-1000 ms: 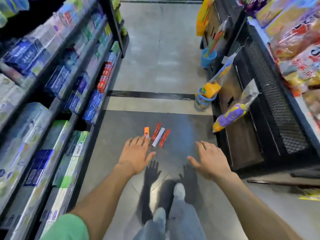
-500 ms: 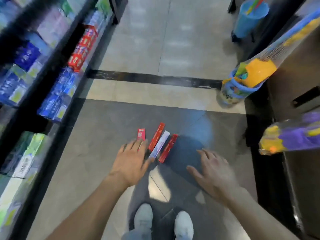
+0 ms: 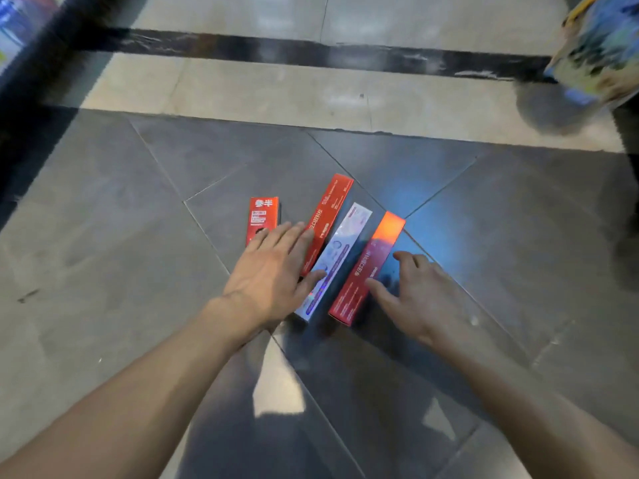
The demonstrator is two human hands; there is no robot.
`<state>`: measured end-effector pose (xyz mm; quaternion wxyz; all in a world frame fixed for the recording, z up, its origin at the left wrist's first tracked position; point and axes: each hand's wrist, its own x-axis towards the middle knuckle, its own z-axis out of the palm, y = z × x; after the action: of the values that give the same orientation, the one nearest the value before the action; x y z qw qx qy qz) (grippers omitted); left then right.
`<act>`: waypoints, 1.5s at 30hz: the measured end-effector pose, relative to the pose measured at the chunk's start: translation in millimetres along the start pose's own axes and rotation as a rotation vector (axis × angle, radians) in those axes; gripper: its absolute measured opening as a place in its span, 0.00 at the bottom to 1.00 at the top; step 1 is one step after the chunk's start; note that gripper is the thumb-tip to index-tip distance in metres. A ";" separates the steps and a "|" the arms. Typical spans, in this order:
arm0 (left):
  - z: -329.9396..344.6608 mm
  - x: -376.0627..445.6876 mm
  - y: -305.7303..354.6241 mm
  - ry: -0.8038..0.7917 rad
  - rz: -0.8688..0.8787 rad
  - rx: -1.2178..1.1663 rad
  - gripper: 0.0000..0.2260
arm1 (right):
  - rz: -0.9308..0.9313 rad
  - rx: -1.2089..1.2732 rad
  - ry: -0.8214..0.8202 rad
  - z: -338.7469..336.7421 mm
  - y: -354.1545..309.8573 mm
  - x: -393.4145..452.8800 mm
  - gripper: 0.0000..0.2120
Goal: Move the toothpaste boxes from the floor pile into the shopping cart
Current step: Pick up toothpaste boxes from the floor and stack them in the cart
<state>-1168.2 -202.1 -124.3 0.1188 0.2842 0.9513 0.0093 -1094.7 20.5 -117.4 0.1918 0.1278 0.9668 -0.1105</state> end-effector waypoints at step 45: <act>-16.6 25.0 102.9 -0.049 -0.318 -1.044 0.16 | 0.362 1.555 -0.036 -13.8 68.3 -49.7 0.16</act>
<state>-1136.8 -101.4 -105.0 0.2661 0.0402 0.8485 0.4556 -1035.2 78.3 -96.3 0.0782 0.3781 0.5738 -0.7223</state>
